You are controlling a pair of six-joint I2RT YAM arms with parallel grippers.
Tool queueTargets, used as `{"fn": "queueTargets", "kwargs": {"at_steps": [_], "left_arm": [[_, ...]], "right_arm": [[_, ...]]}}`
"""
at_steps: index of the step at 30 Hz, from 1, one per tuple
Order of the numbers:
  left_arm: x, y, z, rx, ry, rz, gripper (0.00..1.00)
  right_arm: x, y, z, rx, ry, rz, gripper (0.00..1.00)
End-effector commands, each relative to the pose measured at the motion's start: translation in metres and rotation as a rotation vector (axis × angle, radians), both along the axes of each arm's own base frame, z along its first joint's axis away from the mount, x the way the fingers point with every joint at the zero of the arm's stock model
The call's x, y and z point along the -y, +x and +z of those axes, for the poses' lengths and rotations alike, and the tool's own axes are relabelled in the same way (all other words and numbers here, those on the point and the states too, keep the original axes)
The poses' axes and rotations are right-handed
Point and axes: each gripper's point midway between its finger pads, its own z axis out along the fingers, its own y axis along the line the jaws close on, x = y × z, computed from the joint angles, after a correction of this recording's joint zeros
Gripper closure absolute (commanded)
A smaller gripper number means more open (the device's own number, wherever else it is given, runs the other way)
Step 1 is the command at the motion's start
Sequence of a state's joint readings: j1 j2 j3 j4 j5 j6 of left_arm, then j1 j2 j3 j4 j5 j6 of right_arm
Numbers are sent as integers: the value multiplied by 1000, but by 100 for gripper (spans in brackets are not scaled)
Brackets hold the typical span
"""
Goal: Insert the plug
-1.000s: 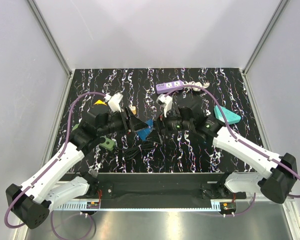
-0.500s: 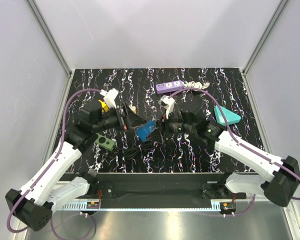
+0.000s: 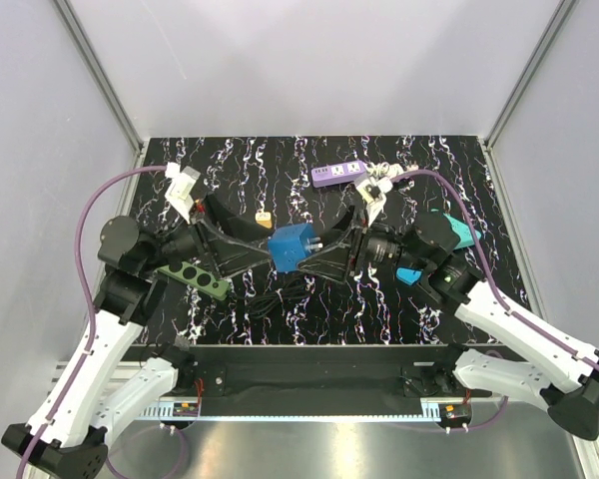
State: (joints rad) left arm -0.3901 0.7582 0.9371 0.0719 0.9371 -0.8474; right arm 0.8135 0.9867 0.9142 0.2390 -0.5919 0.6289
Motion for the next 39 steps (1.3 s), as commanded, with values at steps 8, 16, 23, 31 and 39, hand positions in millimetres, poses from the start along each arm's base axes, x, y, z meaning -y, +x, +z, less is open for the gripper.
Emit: {"fn": "queueTargets", "kwargs": {"at_steps": [8,16,23,31,39], "left_arm": [[0,-32,42,141,-153,-143,8],[14,-18,31,28,-147,-112,17],[19,5,3,-90,-54,-30,12],[15,7,-3,-53,25,23,9],[22,-7,-2,-99,-44,-124,17]], "right_arm": [[2,-31,82,77,325,208,100],[-5,-26,76,77,314,220,100],[-7,-24,64,71,300,215,100],[-5,-23,49,70,233,180,100],[-11,-28,37,53,191,244,100]]}}
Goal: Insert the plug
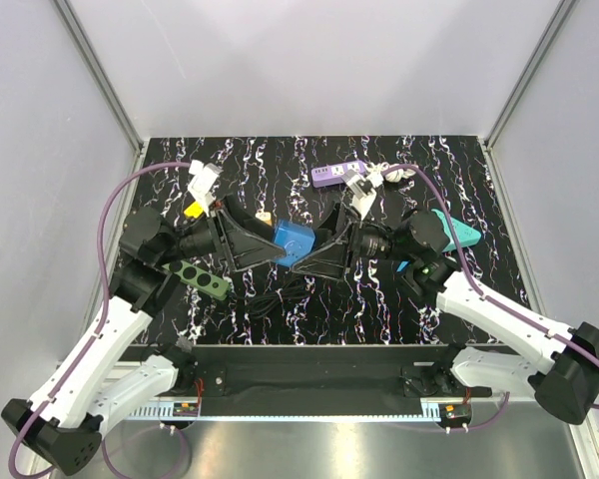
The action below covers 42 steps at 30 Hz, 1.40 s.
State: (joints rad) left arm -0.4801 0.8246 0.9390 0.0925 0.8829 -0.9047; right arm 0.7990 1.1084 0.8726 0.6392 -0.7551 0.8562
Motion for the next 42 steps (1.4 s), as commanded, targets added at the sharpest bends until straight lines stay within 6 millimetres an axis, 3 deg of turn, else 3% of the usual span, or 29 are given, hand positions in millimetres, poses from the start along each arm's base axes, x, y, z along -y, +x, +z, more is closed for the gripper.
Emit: {"fn": "queueTargets", "kwargs": {"at_steps": [1,6,11,12,15,16,17,19,21,22,24,26,29,30,32,34,35,37,42], "left_arm": [[2,-13,9,29,-67,-89,19],[1,-21,5,18,-78,-130,36],[1,-21,2,-5,-75,-133,43],[2,-20,1,-16,-72,-132,57],[3,-16,-1,-41,-60,-129,87],[4,-12,-3,-61,-56,-110,100],[4,-9,-2,-48,-45,-89,100],[4,-3,-13,-93,5,-57,100],[2,-2,-17,-77,42,-38,100],[0,-1,-17,-35,52,-12,100],[-5,-6,-16,17,59,14,100],[-12,5,-20,96,88,114,100],[-31,21,-31,152,207,284,100],[-37,24,-49,110,283,311,100],[-52,39,-58,165,393,402,100],[-75,52,-93,116,586,495,100],[-82,62,-94,135,621,544,100],[-108,76,-121,113,796,641,100],[-149,90,-170,69,1078,742,100]], "right_arm": [[3,-15,15,76,39,58,100],[-1,-15,4,53,16,89,100],[-5,-14,-5,38,-4,106,100],[-6,-13,-7,33,-9,105,100],[-8,-10,-13,18,-30,101,100],[-9,-9,-15,12,-38,99,94],[-10,-7,-16,8,-46,88,84],[-11,-2,-25,-35,-90,54,53],[-6,-3,-29,-43,-123,30,37],[-3,0,-29,-31,-127,-3,22],[7,0,-34,-43,-154,-71,10],[16,3,-40,-27,-186,-136,0],[35,4,-56,-31,-248,-232,0],[43,-1,-56,-25,-251,-249,0],[54,-5,-61,-15,-257,-280,0],[63,-9,-67,-11,-275,-298,0],[64,-7,-69,-7,-280,-307,0],[72,-12,-68,13,-272,-324,0],[78,-18,-75,55,-288,-319,0]]}}
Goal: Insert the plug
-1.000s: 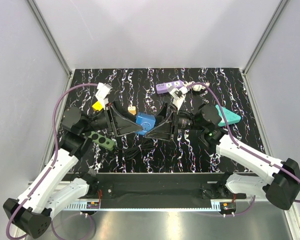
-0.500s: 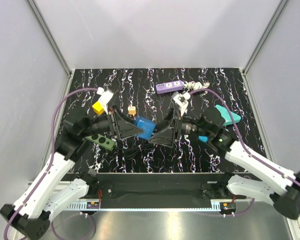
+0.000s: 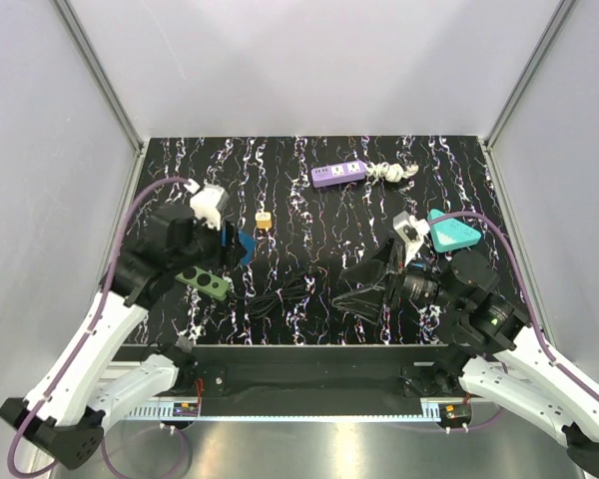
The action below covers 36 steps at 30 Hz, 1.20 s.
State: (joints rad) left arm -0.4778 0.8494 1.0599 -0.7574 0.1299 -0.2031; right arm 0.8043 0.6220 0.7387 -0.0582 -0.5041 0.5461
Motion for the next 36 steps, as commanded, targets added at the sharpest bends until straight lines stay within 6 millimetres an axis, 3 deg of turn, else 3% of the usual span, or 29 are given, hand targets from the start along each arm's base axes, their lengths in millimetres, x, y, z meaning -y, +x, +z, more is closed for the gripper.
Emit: {"fn": "queueTargets", "kwargs": {"at_steps": [1,6,13,19,21,24,25,27,31,32,34,36], "left_arm": [[-57,13,-37,-2,314,155,100],[-84,23,-72,-85,479,188,100],[-118,46,-76,-121,691,170,100],[-119,54,-96,-196,579,185,100],[-112,67,-84,-128,488,254,100],[-121,76,-72,-102,387,444,100],[-132,80,-66,-107,345,577,100],[-149,81,-66,-144,306,731,100],[-151,88,-65,-214,286,749,100],[-153,88,-68,-228,299,761,100],[-162,91,-63,-215,280,822,100],[-167,95,-54,-180,231,863,100]], "right_arm": [[2,5,-12,38,-58,-24,0],[4,7,-22,31,-101,-36,0],[5,2,-16,40,-87,-18,0],[1,4,-22,39,-105,-5,0],[-1,8,-27,27,-120,-16,1],[-5,17,-38,-5,-148,-41,0],[-6,20,-42,-21,-158,-51,0],[-10,35,-57,-60,-200,-102,0],[-18,67,-93,-233,-303,-236,5],[-24,74,-115,-311,-359,-252,12],[-35,78,-130,-449,-368,-271,22],[-47,87,-158,-556,-402,-317,35]]}}
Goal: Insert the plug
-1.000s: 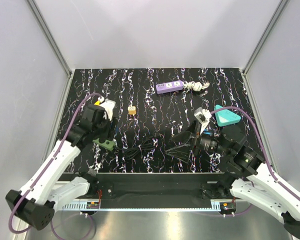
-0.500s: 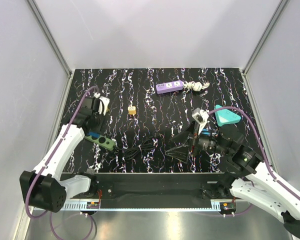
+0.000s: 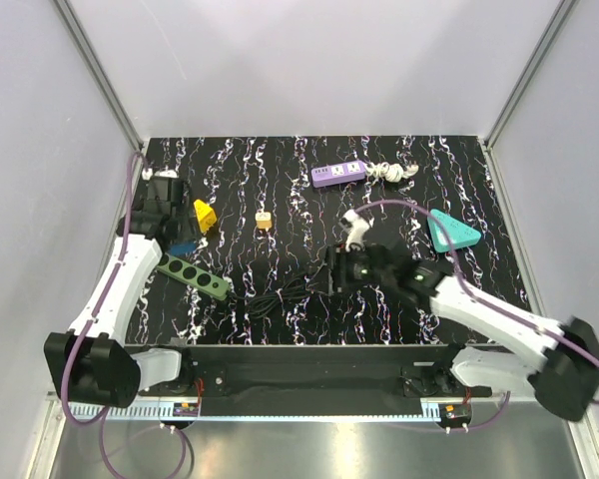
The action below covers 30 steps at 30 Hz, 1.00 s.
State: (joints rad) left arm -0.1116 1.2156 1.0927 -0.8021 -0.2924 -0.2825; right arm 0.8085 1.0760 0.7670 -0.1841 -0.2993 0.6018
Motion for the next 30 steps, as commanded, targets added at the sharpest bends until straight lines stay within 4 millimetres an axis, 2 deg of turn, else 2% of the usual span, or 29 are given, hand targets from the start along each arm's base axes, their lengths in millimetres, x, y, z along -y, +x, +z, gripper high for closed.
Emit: {"fn": "queueTargets", "kwargs": {"at_steps": [1,2,3,5,7,8,10,15,16,18,19,20,21,22,23,24,27,29,30], "left_arm": [[-12,18,37,172,-42,138,100],[-12,20,45,214,-51,141,100],[-12,20,47,231,-53,140,100],[-14,20,53,266,-47,150,100],[-18,18,51,276,-36,170,100],[-18,19,53,299,-41,171,100],[-12,19,48,304,-68,143,100],[13,22,46,338,-154,19,100],[14,21,41,331,-153,7,100],[18,18,38,323,-141,-46,100],[20,18,38,320,-135,-68,100],[19,16,38,319,-124,-83,100],[18,15,39,319,-102,-105,100],[18,14,43,331,-91,-113,100],[19,13,47,342,-85,-122,100],[17,12,50,357,-74,-109,100],[23,9,63,395,-33,-149,100],[21,6,64,393,14,-156,100],[20,5,62,387,48,-159,100]], "right_arm": [[-19,13,-21,-191,0,-171,39],[-22,16,-39,-241,-35,-207,42],[-23,21,-47,-262,-50,-259,43],[-35,22,-64,-353,-45,-326,39],[-42,27,-80,-424,-36,-424,39],[-48,22,-84,-441,-37,-437,39],[-51,29,-99,-459,-44,-523,41],[-60,42,-120,-495,-48,-620,41],[-68,48,-116,-486,-20,-616,41],[-74,53,-132,-483,-55,-620,42],[-88,63,-121,-459,-13,-606,43],[-90,67,-133,-454,-44,-606,49],[-97,75,-129,-419,-49,-584,58],[-93,84,-140,-408,-79,-591,68],[-90,90,-143,-399,-91,-585,94],[-83,96,-146,-373,-118,-569,100],[-39,128,-156,-368,-165,-578,100],[-10,154,-151,-372,-153,-543,100],[1,160,-147,-317,-197,-474,100]]}}
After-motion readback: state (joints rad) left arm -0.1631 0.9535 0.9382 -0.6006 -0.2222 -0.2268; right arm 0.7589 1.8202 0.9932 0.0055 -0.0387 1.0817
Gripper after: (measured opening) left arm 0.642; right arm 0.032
